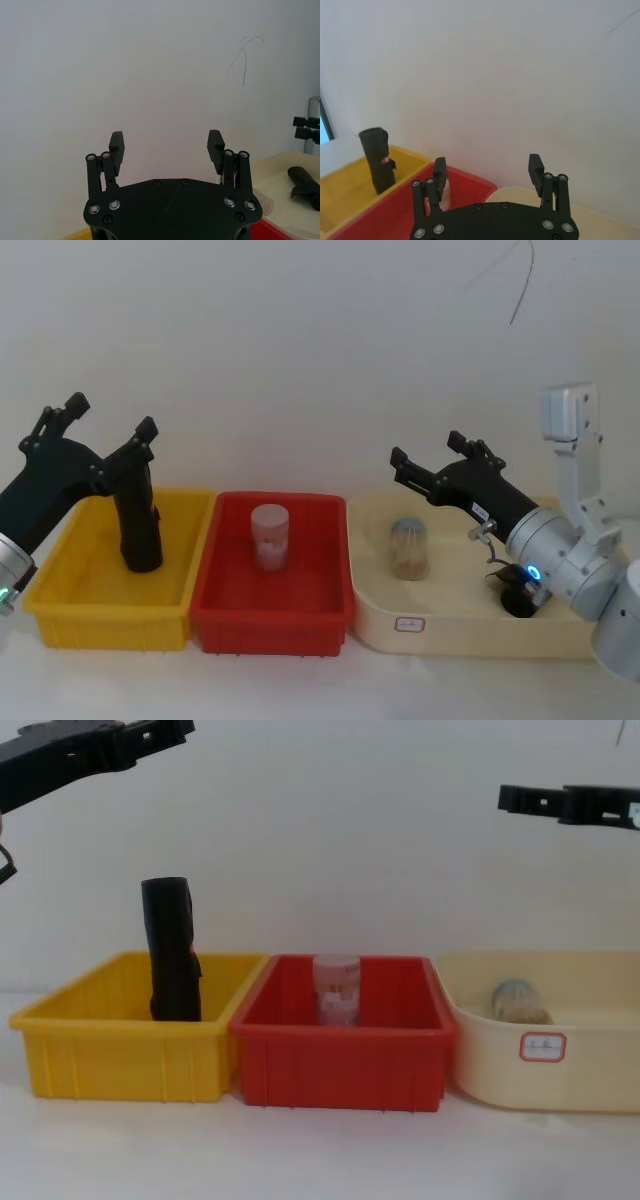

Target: Pick up the garbage bag with the one hand and transfer it to the other hand.

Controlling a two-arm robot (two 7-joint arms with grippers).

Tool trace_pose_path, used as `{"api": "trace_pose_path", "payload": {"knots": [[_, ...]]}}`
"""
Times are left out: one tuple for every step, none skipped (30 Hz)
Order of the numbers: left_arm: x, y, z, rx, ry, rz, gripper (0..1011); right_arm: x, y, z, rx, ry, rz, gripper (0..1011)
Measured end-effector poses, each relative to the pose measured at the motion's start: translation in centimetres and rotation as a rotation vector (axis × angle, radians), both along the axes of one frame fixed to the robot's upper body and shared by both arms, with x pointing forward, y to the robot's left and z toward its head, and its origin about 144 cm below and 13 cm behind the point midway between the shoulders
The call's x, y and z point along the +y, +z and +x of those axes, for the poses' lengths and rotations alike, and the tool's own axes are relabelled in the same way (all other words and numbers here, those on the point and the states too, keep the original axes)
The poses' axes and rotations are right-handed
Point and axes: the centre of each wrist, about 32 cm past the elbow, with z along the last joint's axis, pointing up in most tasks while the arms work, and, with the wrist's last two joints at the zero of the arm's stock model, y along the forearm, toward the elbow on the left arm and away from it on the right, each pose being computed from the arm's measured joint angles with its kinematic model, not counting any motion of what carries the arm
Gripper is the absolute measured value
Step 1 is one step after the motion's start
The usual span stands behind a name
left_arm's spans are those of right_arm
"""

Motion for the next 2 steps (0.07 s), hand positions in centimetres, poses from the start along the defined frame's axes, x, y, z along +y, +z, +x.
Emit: {"api": "trace_pose_path", "payload": {"knots": [[0.0,0.0,0.0,0.0,0.0,0.0,1001,0.05,0.03,-0.08,-0.005,0.001,0.005,1001],[0.0,0.0,0.0,0.0,0.0,0.0,1002,0.08,0.05,-0.11,-0.006,0.001,0.007,1001]]}}
